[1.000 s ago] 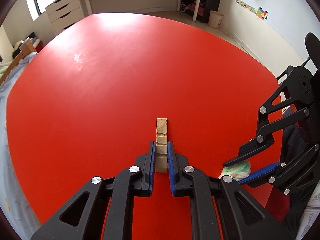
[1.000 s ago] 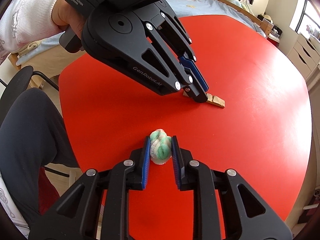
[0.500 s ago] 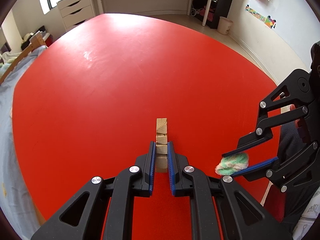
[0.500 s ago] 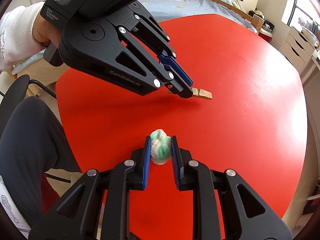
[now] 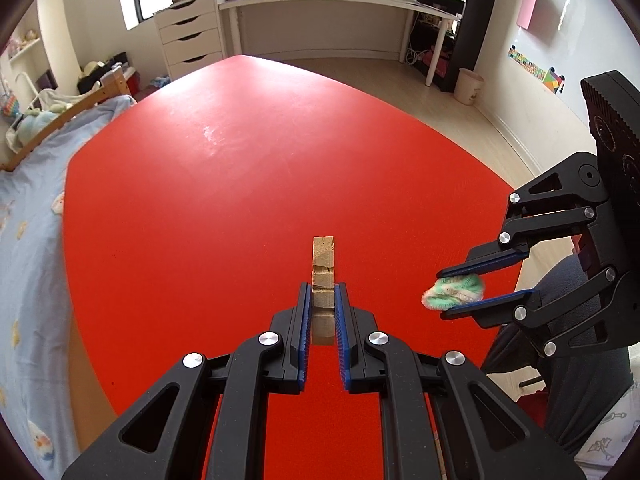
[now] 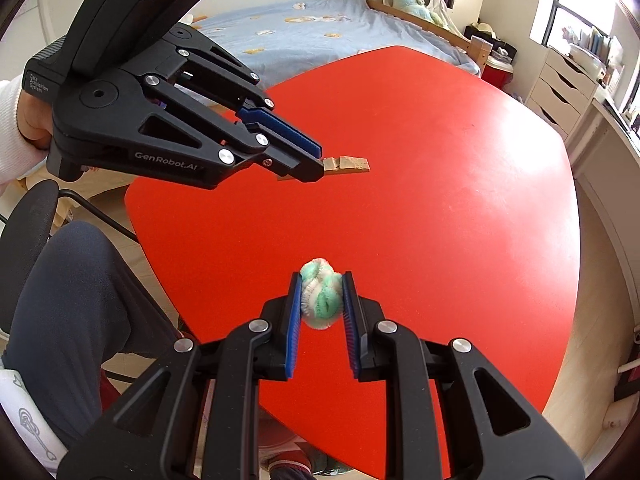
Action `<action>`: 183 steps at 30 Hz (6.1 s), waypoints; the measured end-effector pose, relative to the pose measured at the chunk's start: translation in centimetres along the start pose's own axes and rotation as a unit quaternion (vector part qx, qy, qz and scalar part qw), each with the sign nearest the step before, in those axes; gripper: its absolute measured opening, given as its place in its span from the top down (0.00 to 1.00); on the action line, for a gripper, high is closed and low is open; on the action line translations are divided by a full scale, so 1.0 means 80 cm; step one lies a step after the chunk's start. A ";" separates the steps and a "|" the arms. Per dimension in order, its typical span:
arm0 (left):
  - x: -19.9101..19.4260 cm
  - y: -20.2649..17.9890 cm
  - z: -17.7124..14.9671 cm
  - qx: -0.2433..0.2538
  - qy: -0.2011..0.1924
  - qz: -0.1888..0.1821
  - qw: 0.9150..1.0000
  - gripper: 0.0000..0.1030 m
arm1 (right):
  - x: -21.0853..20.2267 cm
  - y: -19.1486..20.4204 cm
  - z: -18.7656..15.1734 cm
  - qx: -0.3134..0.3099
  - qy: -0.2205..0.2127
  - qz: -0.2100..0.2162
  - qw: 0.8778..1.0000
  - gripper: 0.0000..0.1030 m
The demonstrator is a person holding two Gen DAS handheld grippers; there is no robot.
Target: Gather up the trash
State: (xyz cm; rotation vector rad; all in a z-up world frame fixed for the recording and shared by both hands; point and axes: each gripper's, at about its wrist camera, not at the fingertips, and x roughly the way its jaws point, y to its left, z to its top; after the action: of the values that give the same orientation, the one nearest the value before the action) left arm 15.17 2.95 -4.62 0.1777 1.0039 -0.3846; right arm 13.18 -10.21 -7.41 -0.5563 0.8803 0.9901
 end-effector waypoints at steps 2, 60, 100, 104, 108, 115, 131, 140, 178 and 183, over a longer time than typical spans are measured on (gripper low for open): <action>-0.013 -0.005 -0.004 -0.010 -0.009 0.004 1.000 0.89 | -0.011 0.001 -0.002 0.006 -0.005 -0.005 1.000 0.82; -0.105 -0.152 -0.155 -0.116 -0.052 -0.016 0.992 0.89 | -0.136 0.086 -0.136 0.132 -0.074 -0.002 0.989 0.82; -0.123 -0.121 -0.153 -0.163 -0.101 0.038 0.981 0.07 | -0.140 0.056 -0.133 0.195 -0.077 -0.044 0.977 0.03; -0.130 -0.109 -0.139 -0.169 -0.109 0.059 0.978 0.07 | -0.144 0.044 -0.118 0.207 -0.076 -0.051 0.974 0.03; -0.134 -0.092 -0.125 -0.180 -0.110 0.071 0.975 0.07 | -0.153 0.034 -0.098 0.202 -0.094 -0.064 0.973 0.03; -0.143 -0.076 -0.099 -0.175 -0.130 0.086 0.972 0.07 | -0.161 0.015 -0.063 0.202 -0.118 -0.074 0.969 0.03; -0.132 -0.060 -0.082 -0.193 -0.116 0.077 0.971 0.06 | -0.159 -0.005 -0.038 0.200 -0.121 -0.072 0.970 0.03; -0.134 -0.062 -0.080 -0.196 -0.123 0.076 0.970 0.06 | -0.158 -0.011 -0.037 0.202 -0.120 -0.074 0.969 0.03; -0.129 -0.063 -0.080 -0.203 -0.119 0.062 0.970 0.06 | -0.155 -0.011 -0.038 0.201 -0.115 -0.074 0.970 0.03; -0.128 -0.063 -0.080 -0.203 -0.119 0.062 0.970 0.06 | -0.155 -0.011 -0.038 0.200 -0.115 -0.075 0.970 0.03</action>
State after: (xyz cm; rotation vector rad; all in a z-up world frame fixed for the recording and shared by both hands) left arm 3.23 2.76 0.83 -0.1722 0.8106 -0.0770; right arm 9.58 -18.80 1.32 -0.1560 0.7892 0.6959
